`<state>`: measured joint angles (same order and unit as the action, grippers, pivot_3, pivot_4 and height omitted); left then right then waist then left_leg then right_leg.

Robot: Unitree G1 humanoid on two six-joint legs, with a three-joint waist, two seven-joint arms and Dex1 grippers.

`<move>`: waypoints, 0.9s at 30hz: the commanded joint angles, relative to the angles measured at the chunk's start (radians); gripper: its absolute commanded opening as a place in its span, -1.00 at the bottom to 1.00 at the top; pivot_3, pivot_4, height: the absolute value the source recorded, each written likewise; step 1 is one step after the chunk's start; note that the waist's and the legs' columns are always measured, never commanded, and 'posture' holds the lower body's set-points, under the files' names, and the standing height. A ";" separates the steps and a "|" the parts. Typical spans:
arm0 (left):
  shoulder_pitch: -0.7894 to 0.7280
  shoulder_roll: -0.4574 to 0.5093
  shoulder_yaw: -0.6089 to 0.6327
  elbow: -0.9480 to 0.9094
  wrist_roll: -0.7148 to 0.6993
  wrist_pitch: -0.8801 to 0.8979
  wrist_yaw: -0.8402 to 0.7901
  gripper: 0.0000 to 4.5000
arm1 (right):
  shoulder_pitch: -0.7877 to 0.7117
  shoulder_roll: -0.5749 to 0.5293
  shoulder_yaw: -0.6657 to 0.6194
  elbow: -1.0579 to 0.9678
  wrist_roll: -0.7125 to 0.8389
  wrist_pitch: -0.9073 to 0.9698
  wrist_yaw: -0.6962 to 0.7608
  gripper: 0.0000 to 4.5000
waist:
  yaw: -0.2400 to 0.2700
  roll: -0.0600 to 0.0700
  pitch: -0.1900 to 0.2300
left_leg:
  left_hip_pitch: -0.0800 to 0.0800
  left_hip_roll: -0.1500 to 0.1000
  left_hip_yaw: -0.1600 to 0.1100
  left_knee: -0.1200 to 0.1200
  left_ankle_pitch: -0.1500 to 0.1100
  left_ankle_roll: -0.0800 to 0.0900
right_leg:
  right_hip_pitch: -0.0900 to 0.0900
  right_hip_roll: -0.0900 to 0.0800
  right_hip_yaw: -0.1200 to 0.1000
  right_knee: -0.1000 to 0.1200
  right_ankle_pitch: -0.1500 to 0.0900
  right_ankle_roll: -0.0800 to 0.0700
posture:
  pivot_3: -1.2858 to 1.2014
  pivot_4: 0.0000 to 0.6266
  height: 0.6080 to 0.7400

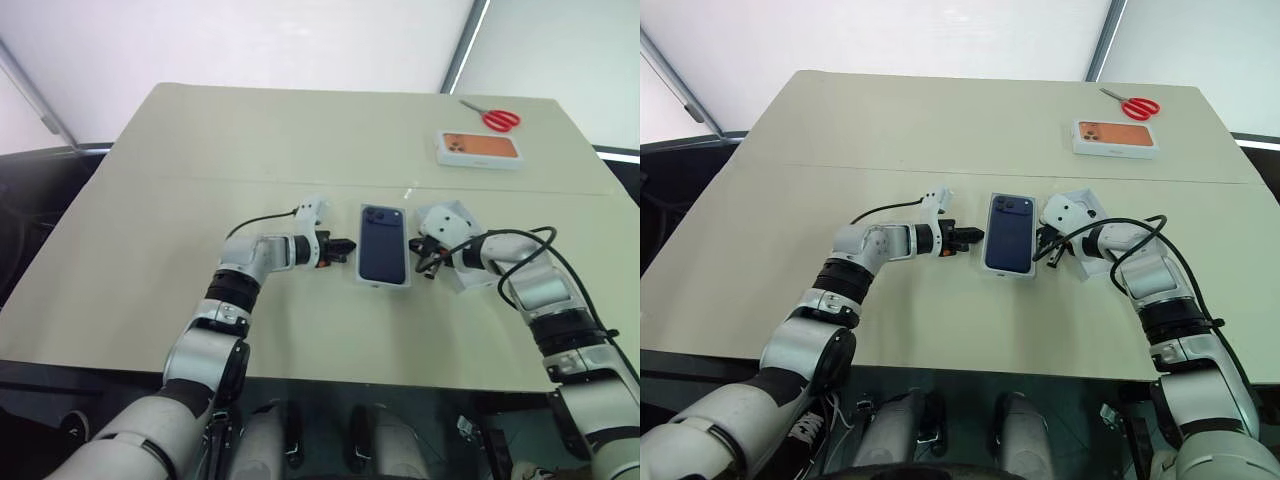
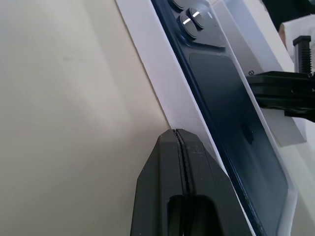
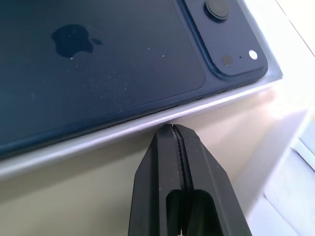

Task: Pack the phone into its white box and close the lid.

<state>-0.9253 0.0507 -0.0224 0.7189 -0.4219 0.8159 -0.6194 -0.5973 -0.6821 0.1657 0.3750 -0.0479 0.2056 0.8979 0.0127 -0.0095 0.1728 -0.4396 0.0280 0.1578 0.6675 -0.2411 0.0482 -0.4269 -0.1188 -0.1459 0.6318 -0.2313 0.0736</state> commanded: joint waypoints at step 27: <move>0.050 0.038 0.073 -0.242 0.006 0.045 -0.023 -0.99 | -0.218 0.062 -0.006 0.316 -0.125 -0.087 -0.241 -1.00 | -0.027 0.000 0.000 | 0.000 0.001 0.000 0.000 0.000 0.000 | 0.000 0.001 0.000 0.001 0.000 0.000 | 0.03 -0.52 0.96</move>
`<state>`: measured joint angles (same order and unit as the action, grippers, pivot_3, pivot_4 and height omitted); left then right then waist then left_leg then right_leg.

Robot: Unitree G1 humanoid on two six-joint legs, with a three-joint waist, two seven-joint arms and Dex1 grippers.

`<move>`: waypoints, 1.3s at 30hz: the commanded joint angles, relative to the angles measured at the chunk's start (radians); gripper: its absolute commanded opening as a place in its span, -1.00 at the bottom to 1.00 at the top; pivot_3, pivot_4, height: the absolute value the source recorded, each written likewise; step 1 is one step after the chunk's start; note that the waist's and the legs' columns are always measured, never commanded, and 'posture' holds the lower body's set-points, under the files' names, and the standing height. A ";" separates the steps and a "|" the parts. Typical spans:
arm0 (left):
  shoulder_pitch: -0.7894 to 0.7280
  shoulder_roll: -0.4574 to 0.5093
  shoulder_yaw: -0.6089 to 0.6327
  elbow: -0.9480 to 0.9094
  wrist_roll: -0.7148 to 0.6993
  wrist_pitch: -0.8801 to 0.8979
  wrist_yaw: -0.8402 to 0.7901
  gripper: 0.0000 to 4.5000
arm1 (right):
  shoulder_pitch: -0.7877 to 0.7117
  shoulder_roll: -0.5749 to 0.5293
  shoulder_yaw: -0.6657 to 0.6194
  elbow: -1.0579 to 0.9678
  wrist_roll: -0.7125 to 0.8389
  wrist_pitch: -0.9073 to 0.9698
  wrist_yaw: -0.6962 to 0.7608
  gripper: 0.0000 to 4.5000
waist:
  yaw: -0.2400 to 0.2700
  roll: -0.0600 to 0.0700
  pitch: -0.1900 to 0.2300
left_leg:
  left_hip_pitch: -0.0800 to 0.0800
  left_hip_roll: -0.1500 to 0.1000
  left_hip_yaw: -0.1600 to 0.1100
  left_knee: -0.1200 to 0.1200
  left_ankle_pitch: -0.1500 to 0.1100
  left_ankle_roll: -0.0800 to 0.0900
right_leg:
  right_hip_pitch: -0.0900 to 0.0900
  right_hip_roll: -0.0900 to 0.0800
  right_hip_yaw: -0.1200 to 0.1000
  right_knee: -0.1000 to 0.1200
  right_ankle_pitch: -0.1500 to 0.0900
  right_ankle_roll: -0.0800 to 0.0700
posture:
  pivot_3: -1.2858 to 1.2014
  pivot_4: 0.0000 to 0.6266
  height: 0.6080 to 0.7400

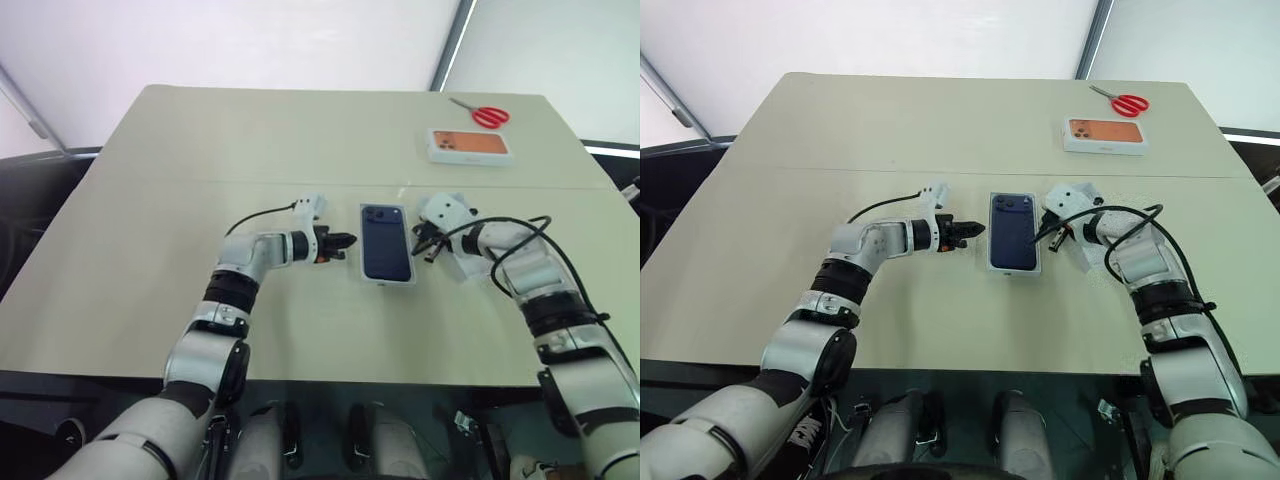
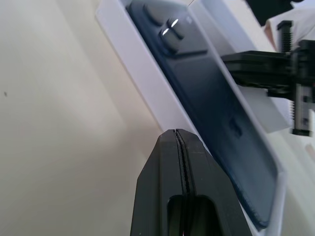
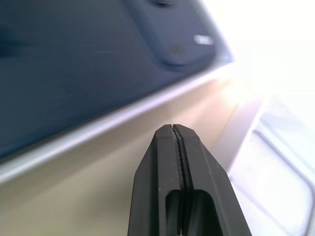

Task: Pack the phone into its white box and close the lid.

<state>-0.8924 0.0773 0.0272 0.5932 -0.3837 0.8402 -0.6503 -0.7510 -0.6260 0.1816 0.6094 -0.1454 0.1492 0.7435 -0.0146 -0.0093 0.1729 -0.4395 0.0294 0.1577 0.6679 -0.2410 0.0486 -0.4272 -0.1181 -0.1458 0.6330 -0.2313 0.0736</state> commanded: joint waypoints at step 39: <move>0.348 0.451 -0.004 -0.550 -0.009 -0.573 -0.420 0.96 | -0.003 -0.141 -0.203 -0.456 0.310 1.128 0.000 0.97 | 0.000 0.003 0.001 | -0.002 0.001 0.001 -0.001 0.000 0.000 | -0.003 -0.001 0.002 -0.001 0.000 -0.001 | 0.03 -0.52 0.96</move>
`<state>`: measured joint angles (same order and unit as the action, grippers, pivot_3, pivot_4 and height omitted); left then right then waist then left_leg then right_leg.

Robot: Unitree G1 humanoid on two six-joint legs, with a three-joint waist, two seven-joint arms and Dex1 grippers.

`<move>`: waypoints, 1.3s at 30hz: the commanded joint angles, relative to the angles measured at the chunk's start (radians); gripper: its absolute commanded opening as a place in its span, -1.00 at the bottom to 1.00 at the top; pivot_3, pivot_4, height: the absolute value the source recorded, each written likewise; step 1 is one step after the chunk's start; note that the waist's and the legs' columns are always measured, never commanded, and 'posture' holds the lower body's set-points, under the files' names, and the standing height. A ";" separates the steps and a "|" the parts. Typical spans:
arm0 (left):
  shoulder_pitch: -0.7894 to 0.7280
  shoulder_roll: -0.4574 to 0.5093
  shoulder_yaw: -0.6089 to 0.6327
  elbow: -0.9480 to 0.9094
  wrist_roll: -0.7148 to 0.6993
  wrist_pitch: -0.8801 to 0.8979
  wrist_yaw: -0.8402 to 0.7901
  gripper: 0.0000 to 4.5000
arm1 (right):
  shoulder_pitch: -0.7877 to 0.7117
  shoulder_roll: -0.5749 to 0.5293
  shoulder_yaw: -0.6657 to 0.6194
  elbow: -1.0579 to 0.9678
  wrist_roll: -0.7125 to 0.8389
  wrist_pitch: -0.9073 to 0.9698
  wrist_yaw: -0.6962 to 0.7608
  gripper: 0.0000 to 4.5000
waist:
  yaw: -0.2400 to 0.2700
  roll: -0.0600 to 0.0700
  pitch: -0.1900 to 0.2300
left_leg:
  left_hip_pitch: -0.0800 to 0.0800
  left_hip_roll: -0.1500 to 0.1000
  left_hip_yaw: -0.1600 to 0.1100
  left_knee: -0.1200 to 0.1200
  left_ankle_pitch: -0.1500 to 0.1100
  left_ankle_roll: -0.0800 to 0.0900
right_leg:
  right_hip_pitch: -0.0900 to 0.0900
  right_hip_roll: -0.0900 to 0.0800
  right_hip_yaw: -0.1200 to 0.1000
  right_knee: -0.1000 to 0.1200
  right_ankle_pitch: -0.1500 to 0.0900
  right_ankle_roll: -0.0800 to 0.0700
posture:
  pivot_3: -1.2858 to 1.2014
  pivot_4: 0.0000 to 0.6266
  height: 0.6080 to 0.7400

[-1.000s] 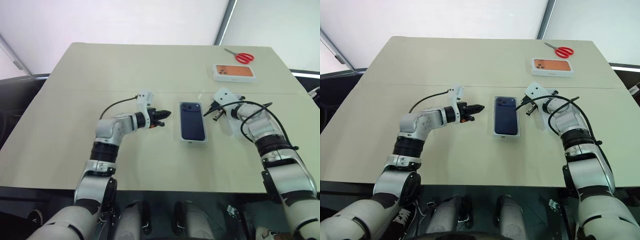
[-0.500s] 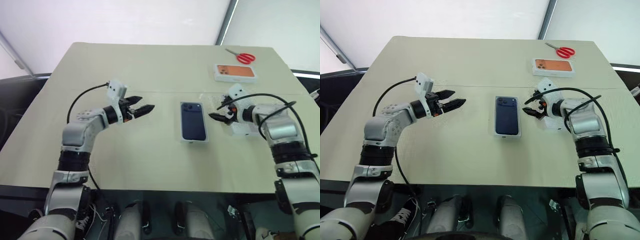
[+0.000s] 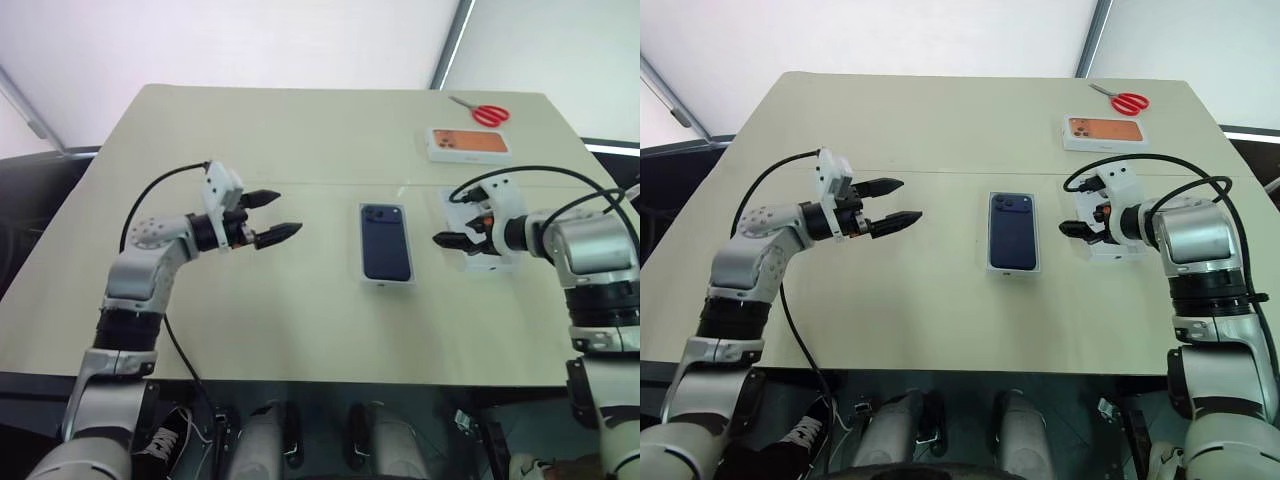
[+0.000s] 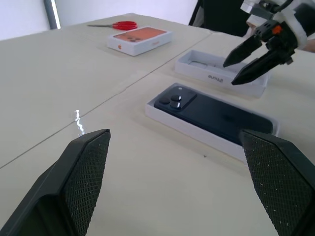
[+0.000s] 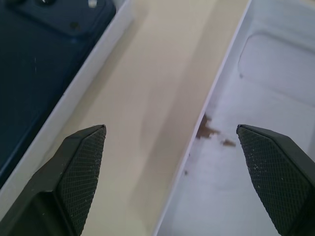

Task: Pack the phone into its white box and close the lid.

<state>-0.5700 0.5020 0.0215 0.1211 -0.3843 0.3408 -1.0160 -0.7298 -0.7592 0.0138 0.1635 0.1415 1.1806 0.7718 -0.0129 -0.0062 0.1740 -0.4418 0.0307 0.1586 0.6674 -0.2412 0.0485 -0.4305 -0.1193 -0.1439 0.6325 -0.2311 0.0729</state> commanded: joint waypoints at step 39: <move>0.062 0.032 -0.019 -0.048 0.008 -0.140 -0.030 1.00 | -0.244 0.417 -0.496 -0.101 0.253 0.312 -0.367 -0.97 | -0.004 0.001 0.000 | -0.001 0.001 0.002 0.000 -0.001 0.001 | -0.002 0.004 0.000 0.001 0.001 -0.001 | 0.03 -0.52 0.96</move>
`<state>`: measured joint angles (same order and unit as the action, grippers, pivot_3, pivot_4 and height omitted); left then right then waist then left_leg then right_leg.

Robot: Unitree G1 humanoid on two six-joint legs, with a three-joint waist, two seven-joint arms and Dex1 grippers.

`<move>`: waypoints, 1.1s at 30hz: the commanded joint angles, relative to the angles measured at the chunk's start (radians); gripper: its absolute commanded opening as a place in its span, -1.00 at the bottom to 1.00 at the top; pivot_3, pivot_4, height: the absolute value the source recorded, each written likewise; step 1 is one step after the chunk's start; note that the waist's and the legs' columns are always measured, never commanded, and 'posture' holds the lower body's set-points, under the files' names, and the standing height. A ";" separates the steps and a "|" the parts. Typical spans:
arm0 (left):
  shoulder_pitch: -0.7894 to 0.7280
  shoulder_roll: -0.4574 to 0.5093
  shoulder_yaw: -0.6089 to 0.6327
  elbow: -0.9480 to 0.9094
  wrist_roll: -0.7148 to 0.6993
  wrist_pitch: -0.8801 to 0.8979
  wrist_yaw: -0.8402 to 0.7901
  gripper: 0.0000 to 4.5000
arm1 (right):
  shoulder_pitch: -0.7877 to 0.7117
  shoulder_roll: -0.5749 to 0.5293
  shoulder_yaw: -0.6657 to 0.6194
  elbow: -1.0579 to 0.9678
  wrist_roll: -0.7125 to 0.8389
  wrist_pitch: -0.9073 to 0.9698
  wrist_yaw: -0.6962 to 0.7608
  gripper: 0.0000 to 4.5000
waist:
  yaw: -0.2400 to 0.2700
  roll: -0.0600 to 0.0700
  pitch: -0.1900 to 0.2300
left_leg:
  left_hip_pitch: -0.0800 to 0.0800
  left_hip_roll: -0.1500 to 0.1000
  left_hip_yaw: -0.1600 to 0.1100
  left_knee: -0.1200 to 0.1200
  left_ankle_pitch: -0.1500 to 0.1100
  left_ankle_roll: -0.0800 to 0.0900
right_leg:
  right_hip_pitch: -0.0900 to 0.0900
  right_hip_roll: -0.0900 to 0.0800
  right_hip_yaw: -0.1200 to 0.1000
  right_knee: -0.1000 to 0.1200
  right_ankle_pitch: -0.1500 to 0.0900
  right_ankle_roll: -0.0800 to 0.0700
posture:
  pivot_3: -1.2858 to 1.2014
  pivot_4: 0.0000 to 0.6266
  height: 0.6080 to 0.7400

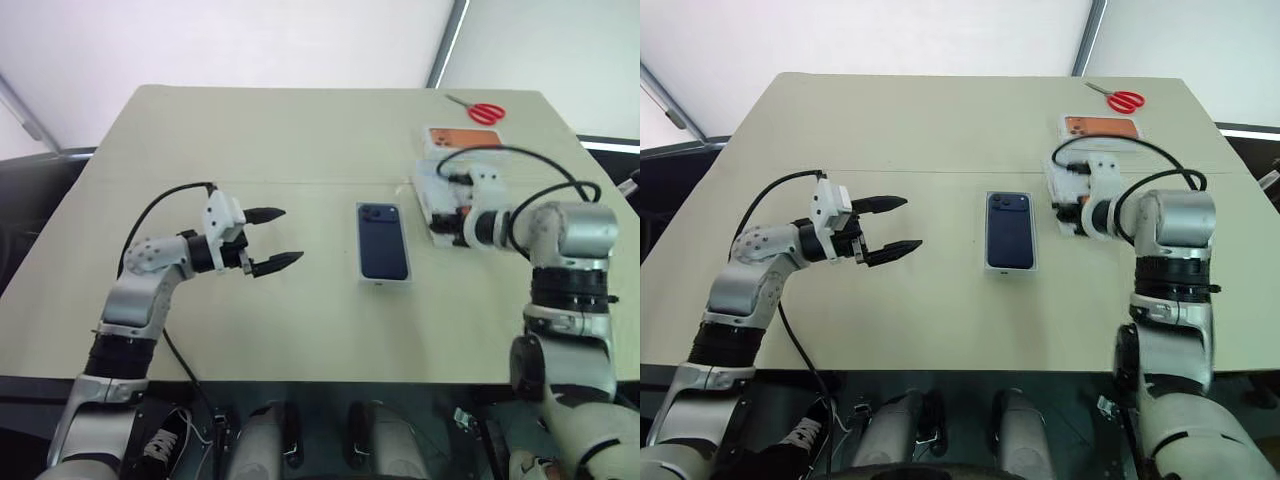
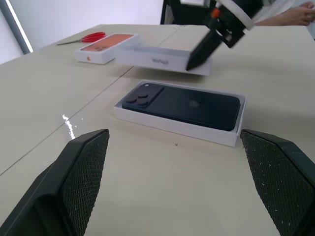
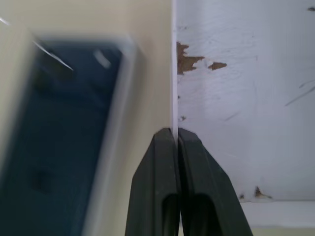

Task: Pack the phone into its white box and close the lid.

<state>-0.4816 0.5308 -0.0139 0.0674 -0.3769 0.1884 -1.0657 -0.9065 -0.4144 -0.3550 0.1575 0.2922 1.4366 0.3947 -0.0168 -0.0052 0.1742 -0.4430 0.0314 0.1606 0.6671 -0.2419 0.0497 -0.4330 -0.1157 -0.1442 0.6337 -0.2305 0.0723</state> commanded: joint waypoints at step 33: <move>-0.077 -0.234 -0.040 0.092 0.083 0.069 0.341 -0.98 | 0.339 0.404 -0.149 -0.157 1.475 -0.078 -0.905 -1.00 | -0.001 0.000 -0.001 | 0.000 0.000 -0.001 -0.001 0.000 0.000 | 0.001 0.001 0.002 0.000 0.000 0.000 | 0.03 -0.52 0.96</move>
<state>-0.5319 0.3077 -0.0359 0.1651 -0.3124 0.2960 -0.7376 -0.5752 0.0005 -0.5417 0.0326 1.6645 1.4115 -0.4672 -0.0177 -0.0050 0.1736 -0.4428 0.0310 0.1596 0.6663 -0.2420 0.0501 -0.4323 -0.1145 -0.1421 0.6335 -0.2305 0.0722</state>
